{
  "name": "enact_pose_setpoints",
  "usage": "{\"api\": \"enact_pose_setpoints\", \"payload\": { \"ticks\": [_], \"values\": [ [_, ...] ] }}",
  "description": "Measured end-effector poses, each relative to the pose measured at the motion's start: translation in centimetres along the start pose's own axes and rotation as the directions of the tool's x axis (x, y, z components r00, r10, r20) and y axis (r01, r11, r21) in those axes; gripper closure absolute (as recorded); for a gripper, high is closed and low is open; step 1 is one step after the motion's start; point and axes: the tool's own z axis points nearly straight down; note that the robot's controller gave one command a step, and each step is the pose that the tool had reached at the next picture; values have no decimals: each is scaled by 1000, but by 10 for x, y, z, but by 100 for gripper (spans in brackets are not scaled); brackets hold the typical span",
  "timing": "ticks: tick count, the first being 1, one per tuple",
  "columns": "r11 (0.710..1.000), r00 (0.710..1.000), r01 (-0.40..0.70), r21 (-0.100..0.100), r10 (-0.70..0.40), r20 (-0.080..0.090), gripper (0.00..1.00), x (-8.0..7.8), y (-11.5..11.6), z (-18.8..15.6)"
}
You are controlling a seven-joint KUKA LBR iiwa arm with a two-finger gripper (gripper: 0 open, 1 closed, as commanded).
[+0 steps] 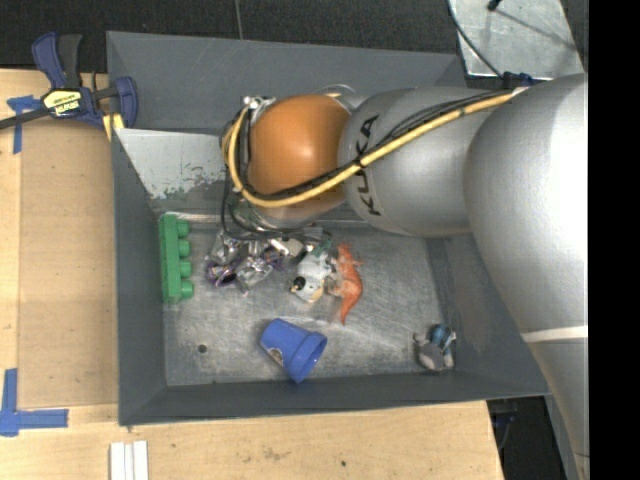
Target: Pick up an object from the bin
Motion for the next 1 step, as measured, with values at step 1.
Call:
{"api": "enact_pose_setpoints", "payload": {
  "ticks": [1],
  "values": [
    [1000,1000,9,0,-9,1,100,0,0,0]
  ]
}}
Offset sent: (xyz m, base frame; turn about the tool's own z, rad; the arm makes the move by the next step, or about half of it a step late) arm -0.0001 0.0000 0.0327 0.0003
